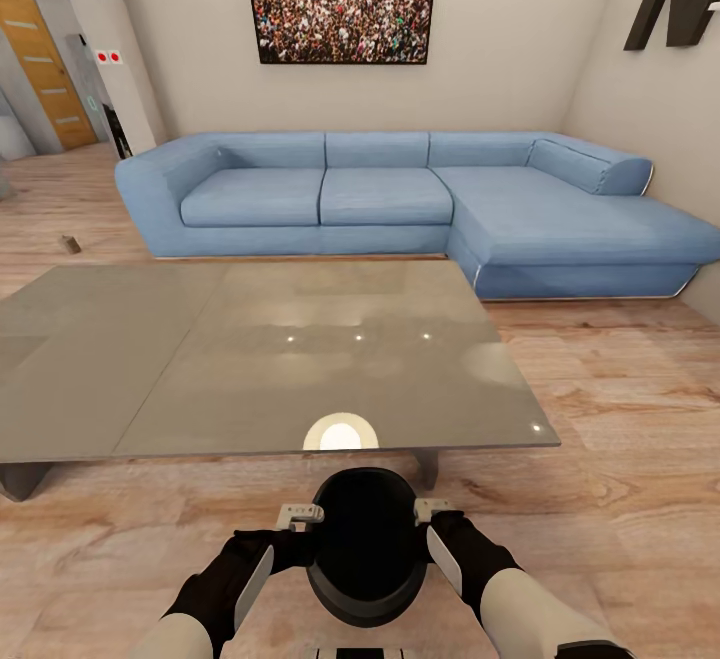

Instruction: Place each of the two pumpkins and all three candles from the living room inside a cabinet in the living room (use any cabinet), then make sure every cabinet is closed, and position the cauldron so it is next to a table in the living room.

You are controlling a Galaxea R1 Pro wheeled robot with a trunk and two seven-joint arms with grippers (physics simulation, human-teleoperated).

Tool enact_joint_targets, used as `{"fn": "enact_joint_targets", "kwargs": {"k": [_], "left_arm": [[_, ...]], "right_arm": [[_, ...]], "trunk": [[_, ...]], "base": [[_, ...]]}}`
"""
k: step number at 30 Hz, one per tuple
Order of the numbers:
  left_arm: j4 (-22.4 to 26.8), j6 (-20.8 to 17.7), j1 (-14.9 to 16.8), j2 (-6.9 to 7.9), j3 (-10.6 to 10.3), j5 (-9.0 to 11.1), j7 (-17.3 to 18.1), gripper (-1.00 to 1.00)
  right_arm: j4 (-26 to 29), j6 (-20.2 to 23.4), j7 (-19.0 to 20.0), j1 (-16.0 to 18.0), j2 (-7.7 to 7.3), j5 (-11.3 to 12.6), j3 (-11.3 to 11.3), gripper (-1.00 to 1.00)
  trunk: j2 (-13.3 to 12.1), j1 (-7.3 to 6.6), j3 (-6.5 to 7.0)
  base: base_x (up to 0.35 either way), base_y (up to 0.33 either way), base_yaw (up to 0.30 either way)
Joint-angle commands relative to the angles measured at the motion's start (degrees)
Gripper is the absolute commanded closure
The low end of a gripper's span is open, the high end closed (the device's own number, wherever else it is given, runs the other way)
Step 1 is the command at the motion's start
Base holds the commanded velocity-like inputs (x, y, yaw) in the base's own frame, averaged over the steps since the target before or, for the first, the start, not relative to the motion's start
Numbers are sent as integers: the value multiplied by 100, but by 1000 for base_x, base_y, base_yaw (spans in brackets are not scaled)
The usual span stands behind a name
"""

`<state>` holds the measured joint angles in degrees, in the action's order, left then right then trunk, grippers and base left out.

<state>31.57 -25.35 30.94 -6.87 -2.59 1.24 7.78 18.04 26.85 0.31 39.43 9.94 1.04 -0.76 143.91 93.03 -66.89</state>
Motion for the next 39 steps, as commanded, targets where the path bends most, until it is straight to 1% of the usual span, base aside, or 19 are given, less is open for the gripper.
{"fn": "enact_joint_targets", "kwargs": {"k": [1, 4, 10, 12, 30, 31, 39], "left_arm": [[-2, -49, 0, 4, -13, 162, 31, 100], [-2, -48, 0, 2, -13, 162, 31, 100], [-2, -49, 1, 2, -13, 164, 31, 100], [-2, -49, 0, 2, -13, 164, 31, 100], [-2, -48, 0, 2, -13, 165, 31, 100], [-2, -49, 0, 2, -13, 165, 31, 100], [-2, -49, 0, 2, -13, 166, 31, 100]], "right_arm": [[24, -136, 13, 3, -1, 216, -58, 100], [24, -135, 13, 3, -1, 262, -63, 100], [24, -136, 13, 3, -1, 273, -64, 100], [24, -136, 13, 3, -1, 273, -64, 100], [24, -136, 13, 3, -1, 274, -65, 100], [24, -136, 13, 3, -1, 274, -65, -100], [20, -135, 13, 3, -1, 274, -65, -100]], "trunk": [[2, -2, -4], [2, -2, -4], [2, -2, -4], [5, 3, -49], [5, 3, -49], [5, 3, -49], [5, 3, -49]], "base": [[0, 0, 0], [0, 0, 0], [0, 0, 0], [0, 0, 0], [0, 0, 0], [0, 0, 0], [0, 0, 0]]}}
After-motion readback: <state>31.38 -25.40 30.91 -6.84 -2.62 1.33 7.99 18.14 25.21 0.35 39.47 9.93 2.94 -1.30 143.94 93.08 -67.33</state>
